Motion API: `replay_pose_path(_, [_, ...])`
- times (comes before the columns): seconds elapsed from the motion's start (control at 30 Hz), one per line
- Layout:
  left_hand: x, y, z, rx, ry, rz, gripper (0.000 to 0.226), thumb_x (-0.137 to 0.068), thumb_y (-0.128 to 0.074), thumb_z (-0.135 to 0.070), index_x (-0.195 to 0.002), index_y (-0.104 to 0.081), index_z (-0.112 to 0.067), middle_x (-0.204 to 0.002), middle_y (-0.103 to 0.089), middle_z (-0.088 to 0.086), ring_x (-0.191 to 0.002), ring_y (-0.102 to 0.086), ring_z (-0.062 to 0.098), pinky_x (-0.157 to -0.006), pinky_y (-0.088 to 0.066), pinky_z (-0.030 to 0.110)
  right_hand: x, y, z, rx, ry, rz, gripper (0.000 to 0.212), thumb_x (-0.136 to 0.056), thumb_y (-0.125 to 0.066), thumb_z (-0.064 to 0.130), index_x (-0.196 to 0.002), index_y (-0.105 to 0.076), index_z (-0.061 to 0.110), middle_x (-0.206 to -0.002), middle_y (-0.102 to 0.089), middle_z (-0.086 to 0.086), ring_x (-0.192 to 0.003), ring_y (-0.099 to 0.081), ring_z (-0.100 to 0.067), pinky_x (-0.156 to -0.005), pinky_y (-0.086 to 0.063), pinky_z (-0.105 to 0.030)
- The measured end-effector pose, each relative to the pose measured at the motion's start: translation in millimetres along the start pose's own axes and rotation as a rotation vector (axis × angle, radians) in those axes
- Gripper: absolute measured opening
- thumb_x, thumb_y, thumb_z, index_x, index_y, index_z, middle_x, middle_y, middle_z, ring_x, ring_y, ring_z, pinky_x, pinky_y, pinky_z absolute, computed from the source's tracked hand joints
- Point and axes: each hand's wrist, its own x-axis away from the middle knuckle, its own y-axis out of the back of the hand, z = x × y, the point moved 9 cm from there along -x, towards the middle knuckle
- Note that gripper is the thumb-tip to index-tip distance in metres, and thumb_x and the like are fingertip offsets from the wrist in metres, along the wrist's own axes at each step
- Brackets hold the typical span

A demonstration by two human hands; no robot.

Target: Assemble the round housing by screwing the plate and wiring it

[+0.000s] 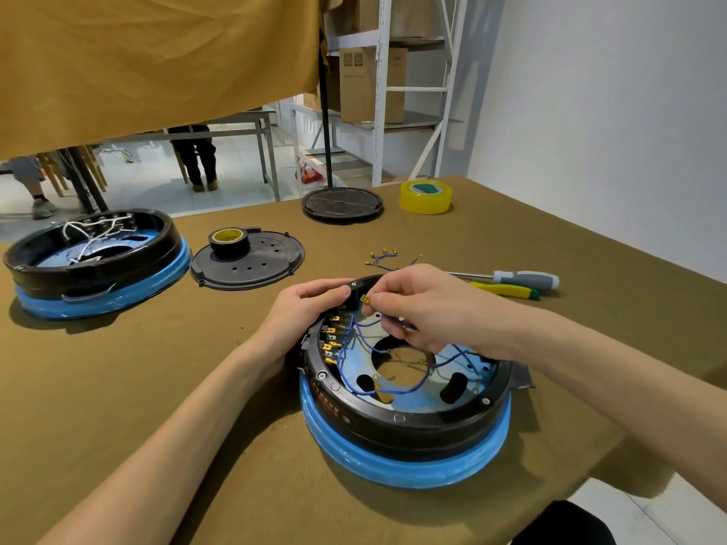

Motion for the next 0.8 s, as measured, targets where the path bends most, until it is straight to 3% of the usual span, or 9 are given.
replay_pose_path(0.17, [-0.4, 0.8, -0.1, -0.024, -0.001, 0.009, 0.016, -0.092, -0.073, -0.023, -0.103, -0.082, -0.029, -0.104, -0.079, 0.007, -0.093, -0.077, 0.023, -0.066, -0.059, 0.023, -10.9, 3.3, 3.4, -0.093, -0.118, 0.067, 0.012, -0.102, -0.060, 0.014, -0.103, -0.069, 0.005, -0.066, -0.054, -0.003, -0.043, -0.032, -0.008, -0.036, -0.024, -0.017])
replay_pose_path(0.33, [-1.8, 2.2, -0.9, -0.053, -0.006, -0.004, 0.017, -0.092, -0.072, -0.023, -0.103, -0.082, -0.030, -0.103, -0.079, 0.006, -0.093, -0.077, 0.024, -0.067, -0.059, 0.024, -21.2, -22.5, -15.0, 0.101, -0.248, 0.248, 0.014, -0.099, -0.066, 0.016, -0.098, -0.074, 0.005, -0.067, -0.060, -0.002, -0.042, -0.034, -0.007, -0.035, -0.023, -0.016])
replay_pose_path(0.8, [-3.3, 2.8, -2.1, -0.048, -0.026, -0.008, 0.017, -0.092, -0.072, -0.020, -0.104, -0.081, -0.027, -0.102, -0.080, 0.003, -0.090, -0.077, 0.018, -0.067, -0.058, 0.021, -45.0, -31.5, -31.5, 0.095, -0.250, 0.224, 0.019, -0.101, -0.064, 0.024, -0.093, -0.076, 0.010, -0.059, -0.055, 0.004, -0.042, -0.036, -0.006, -0.034, -0.022, -0.016])
